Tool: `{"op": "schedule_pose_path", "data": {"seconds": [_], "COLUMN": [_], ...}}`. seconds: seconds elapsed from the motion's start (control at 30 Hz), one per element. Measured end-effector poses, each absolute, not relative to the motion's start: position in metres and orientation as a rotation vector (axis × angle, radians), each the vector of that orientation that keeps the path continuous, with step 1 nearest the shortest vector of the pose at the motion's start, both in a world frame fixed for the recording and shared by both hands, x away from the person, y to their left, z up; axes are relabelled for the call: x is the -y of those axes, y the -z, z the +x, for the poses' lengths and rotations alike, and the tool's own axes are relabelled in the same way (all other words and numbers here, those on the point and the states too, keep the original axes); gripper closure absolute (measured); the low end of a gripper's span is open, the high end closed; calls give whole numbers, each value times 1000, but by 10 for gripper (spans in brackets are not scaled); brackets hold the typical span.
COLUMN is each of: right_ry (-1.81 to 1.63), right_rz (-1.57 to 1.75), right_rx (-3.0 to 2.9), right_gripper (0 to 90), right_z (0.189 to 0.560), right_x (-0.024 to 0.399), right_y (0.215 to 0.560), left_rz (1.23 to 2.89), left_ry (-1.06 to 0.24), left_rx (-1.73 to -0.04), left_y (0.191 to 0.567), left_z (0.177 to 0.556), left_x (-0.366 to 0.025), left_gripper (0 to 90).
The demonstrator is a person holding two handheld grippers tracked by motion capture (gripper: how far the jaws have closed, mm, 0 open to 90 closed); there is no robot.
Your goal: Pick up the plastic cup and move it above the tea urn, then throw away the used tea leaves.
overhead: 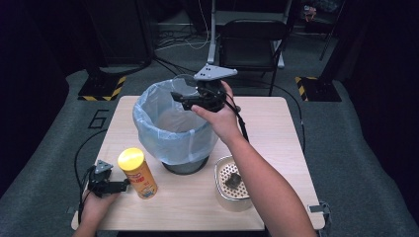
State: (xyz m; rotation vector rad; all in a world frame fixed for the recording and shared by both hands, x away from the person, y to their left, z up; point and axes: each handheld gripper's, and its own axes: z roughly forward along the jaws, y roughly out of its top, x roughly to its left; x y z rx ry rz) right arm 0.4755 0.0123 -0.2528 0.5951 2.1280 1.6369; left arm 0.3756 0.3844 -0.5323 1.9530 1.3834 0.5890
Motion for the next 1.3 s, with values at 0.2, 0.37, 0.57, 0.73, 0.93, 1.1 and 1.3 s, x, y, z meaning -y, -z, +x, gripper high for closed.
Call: {"op": "schedule_pose_path", "data": {"seconds": [0.2, 0.37, 0.57, 0.73, 0.93, 1.1, 1.3], "right_ry": [-1626, -1530, -1484, -1475, -1495, -1514, -1535], "right_rz": [617, 666, 655, 647, 634, 609, 597], "right_rx": [-2139, -2206, -2245, -2244, -2249, -2241, -2274], "right_gripper": [332, 96, 102, 106, 137, 191, 274], "right_z": [482, 484, 481, 478, 471, 461, 450], "right_x": [-22, -34, -25, -19, -9, 6, 29], "right_y": [259, 264, 260, 260, 255, 248, 250], "left_rz": [1951, 1950, 1915, 1889, 1865, 1810, 1809], "left_ry": [-598, -600, -574, -546, -492, -453, -499], "left_rx": [-1382, -1380, -1411, -1429, -1428, -1408, -1360], "left_y": [532, 532, 532, 530, 524, 510, 484], "left_z": [376, 376, 375, 376, 375, 371, 366], "left_x": [-385, -385, -385, -386, -391, -397, -396], "left_gripper": [52, 53, 51, 55, 89, 89, 78]}}
